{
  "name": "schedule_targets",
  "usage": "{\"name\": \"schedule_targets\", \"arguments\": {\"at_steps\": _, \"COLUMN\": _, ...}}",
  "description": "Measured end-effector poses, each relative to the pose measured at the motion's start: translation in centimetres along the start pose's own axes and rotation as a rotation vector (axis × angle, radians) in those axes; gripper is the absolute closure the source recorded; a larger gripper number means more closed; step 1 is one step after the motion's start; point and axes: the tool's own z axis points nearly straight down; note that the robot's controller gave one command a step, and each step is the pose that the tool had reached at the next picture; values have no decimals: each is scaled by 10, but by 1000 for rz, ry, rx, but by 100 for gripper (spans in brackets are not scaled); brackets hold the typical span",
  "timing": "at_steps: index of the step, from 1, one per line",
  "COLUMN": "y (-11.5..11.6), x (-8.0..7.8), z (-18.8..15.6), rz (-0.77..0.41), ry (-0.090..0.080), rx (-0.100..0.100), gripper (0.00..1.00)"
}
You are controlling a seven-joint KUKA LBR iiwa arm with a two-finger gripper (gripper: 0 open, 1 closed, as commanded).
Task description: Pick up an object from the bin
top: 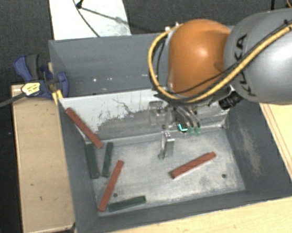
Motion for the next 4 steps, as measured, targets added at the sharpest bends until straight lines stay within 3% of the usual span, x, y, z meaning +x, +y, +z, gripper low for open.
{"name": "schedule_targets", "arguments": {"at_steps": 1, "y": -45, "x": 49, "z": 149, "rz": -80, "ry": 3, "rx": 1, "gripper": 0}}
{"name": "schedule_targets", "arguments": {"at_steps": 2, "y": -119, "x": 46, "z": 154, "rz": -104, "ry": -3, "rx": 4, "gripper": 0}}
{"name": "schedule_targets", "arguments": {"at_steps": 3, "y": -114, "x": 45, "z": 154, "rz": -105, "ry": -4, "rx": 0, "gripper": 100}}
{"name": "schedule_targets", "arguments": {"at_steps": 4, "y": -100, "x": 52, "z": -21, "rz": -99, "ry": -16, "rx": 1, "gripper": 100}}
